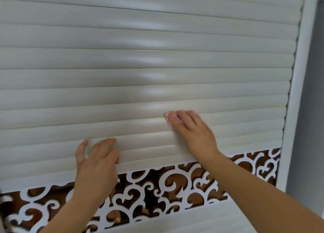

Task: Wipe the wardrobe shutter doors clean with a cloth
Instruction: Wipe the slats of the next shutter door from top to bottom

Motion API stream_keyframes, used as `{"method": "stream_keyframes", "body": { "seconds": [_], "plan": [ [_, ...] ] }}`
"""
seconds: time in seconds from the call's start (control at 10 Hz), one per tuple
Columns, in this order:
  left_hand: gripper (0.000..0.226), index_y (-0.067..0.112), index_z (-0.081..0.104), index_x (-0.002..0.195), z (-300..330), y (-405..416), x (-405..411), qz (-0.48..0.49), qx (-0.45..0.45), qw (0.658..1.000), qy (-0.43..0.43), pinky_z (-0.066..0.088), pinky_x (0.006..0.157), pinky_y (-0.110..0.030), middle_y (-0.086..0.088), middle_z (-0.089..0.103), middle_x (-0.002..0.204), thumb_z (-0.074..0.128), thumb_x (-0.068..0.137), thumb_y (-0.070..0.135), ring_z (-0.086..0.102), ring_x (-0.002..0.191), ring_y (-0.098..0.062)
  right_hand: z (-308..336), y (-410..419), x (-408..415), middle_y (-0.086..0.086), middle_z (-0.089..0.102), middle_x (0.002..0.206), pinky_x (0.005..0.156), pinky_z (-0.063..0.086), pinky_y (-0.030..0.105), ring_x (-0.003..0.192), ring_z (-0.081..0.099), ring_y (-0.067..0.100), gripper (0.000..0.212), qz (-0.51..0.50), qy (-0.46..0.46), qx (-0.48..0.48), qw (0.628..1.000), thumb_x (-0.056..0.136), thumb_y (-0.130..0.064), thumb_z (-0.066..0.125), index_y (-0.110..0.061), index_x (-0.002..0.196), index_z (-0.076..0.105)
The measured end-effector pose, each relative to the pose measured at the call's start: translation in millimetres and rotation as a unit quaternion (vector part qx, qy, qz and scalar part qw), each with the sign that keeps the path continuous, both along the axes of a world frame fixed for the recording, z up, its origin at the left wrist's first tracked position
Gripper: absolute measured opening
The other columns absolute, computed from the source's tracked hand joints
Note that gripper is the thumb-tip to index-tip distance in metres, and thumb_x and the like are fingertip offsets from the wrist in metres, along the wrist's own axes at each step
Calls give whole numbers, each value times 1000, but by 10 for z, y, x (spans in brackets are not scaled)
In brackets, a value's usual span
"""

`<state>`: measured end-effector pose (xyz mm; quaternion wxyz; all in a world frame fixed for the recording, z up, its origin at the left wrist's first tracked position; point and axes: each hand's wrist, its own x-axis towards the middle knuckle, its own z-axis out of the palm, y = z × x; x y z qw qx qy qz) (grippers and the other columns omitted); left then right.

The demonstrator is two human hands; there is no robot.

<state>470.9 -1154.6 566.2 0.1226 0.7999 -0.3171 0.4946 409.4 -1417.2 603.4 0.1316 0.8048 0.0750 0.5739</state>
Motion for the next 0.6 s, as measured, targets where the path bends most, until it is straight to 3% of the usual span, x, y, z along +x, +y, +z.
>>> {"method": "stream_keyframes", "body": {
  "seconds": [0.1, 0.2, 0.3, 0.4, 0.5, 0.6],
  "plan": [
    [41, 19, 52, 59, 18, 8, -13, -1, 2, 1000, -14, 17, 107, -47, -9, 66, 106, 69, 43, -16, 57, 97, -20, 519, -314, -60, 10, 47, 137, 82, 47, 39, 121, 35, 28, 64, -22, -62, 270, 961, 81, 6, 55, -19, 140, 45],
    [42, 19, 52, 58, 38, 16, -26, 0, 5, 1000, -22, 21, 104, -50, -6, 67, 104, 69, 42, -15, 61, 95, -18, 890, -256, 94, 12, 44, 138, 105, 34, 39, 127, 37, 28, 53, -14, -104, 327, 939, 87, 1, 43, -14, 138, 46],
    [40, 19, 53, 58, 41, 25, -42, -5, 4, 1000, -22, 20, 104, -51, -5, 67, 105, 69, 43, -15, 58, 98, -14, 709, 157, 282, 17, 44, 139, 106, 36, 46, 130, 35, 32, 60, 42, -100, 231, 967, 80, 10, 50, -9, 137, 49],
    [40, 19, 53, 59, 11, 59, -71, 4, 19, 1000, -5, 19, 104, -51, -6, 66, 110, 69, 40, -14, 61, 104, -16, 152, 531, 389, 18, 51, 132, 93, 47, 48, 123, 39, 34, 56, 82, -29, 1, 996, 76, 10, 48, -5, 129, 58],
    [40, 20, 52, 60, -26, 139, -114, 5, 29, 1000, 10, 18, 104, -51, -5, 64, 115, 71, 41, -10, 54, 111, -14, -187, 612, 355, 16, 56, 131, 90, 51, 50, 121, 42, 32, 55, 84, 40, -129, 987, 78, 0, 37, -10, 129, 57],
    [39, 20, 51, 60, -75, 307, -134, 0, 23, 1000, 20, 18, 104, -51, -5, 63, 117, 70, 43, -10, 48, 113, -11, 175, 579, 404, 18, 55, 129, 92, 49, 51, 119, 48, 37, 53, 91, -3, -98, 991, 78, 8, 48, -8, 129, 53]
  ]
}}
